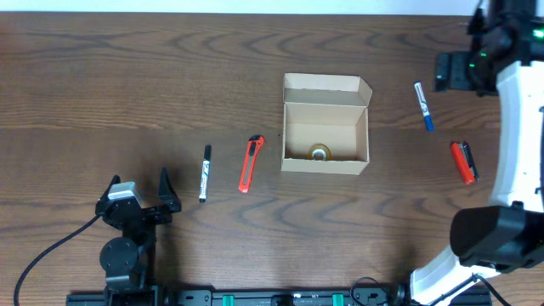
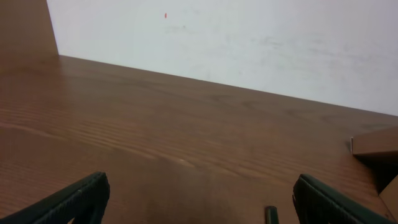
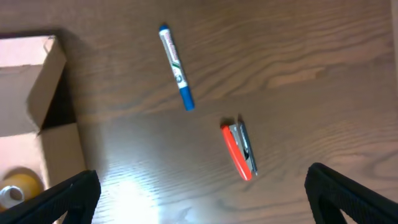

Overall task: Pack container
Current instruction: 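Move the right gripper over the blue-capped whiteboard marker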

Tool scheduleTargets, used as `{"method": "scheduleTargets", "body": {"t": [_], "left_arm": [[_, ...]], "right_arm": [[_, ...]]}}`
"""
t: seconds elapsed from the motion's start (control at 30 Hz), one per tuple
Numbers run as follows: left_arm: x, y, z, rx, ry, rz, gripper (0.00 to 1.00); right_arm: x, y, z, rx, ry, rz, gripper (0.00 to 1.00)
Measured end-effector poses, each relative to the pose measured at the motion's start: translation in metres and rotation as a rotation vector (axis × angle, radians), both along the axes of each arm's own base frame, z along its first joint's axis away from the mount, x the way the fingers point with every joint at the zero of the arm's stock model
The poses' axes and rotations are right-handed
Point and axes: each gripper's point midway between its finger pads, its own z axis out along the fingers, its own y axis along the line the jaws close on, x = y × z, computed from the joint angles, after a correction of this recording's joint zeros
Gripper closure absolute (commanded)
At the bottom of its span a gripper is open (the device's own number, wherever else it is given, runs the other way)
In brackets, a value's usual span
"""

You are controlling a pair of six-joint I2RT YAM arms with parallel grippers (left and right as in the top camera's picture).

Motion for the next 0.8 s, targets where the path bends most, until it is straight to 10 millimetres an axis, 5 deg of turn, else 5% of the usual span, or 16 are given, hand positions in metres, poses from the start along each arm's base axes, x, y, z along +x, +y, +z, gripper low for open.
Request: {"method": "scheduleTargets", "body": {"t": [0.13,0.43,0.8], "left_arm": [[0.000,0.000,0.000,0.000,0.000,0.000,0.05],[0.000,0.000,0.000,0.000,0.000,0.000,0.05],[0.000,0.000,0.000,0.000,0.000,0.000,0.05]], "right_arm": [[0.003,-0.013,-0.018,0.067,-0.011,0.010,0.01],[0.000,-0.006,-0.100,0.140,0.055,0.061,0.01],[0.013,-0.006,-0.118,0.148,0.027,0.082,0.03]]}}
